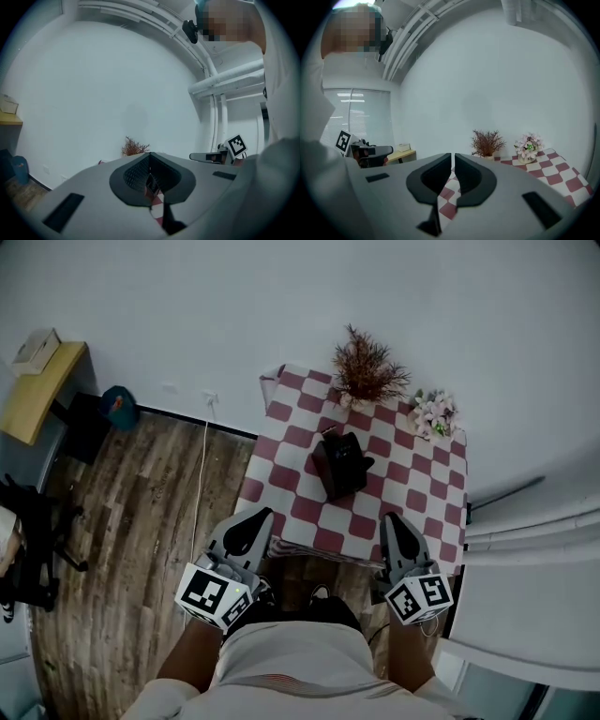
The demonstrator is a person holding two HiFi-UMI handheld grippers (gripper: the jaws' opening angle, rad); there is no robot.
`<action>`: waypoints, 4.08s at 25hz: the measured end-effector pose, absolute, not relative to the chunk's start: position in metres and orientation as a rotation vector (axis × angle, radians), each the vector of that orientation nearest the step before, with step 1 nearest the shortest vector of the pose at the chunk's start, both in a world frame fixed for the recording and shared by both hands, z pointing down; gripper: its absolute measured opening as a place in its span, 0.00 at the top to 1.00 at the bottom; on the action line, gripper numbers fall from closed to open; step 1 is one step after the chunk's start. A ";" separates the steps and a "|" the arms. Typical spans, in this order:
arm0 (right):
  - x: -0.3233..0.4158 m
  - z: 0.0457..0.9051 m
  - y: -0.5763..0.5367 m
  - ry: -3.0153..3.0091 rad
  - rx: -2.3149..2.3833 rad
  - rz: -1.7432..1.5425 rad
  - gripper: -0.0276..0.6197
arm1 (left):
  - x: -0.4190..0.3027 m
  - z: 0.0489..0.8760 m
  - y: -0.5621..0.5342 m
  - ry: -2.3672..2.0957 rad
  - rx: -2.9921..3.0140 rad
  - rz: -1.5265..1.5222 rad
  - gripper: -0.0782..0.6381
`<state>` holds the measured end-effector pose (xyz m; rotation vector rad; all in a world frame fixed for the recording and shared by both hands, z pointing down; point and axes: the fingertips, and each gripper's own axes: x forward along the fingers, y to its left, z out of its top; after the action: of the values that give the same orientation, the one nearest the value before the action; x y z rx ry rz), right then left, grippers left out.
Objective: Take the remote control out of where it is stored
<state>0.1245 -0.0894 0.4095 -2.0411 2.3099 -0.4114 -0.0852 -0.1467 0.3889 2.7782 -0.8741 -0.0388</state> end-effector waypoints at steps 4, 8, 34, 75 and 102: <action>0.140 0.416 -0.109 2.297 -2.042 -0.433 0.93 | -0.075 0.390 -0.154 -0.902 2.773 -0.015 0.88; 0.161 0.428 -0.123 2.307 -2.014 -0.486 0.91 | -0.058 0.387 -0.157 -0.963 2.755 -0.001 0.88; 0.191 0.582 -0.239 2.221 -2.154 -0.942 0.62 | -0.054 0.411 -0.160 -1.106 2.628 0.128 0.88; 0.320 0.665 -0.130 3.130 -2.232 -1.806 0.65 | -0.002 0.410 -0.142 -0.988 2.672 0.089 0.88; 0.255 0.506 -0.155 2.638 -2.018 -0.819 0.78 | -0.011 0.391 -0.153 -0.991 2.673 0.021 0.88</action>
<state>0.2552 -0.1550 0.5061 -2.0176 2.6375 -0.8192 -0.0108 -0.1533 0.3911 2.6731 -0.9910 0.0215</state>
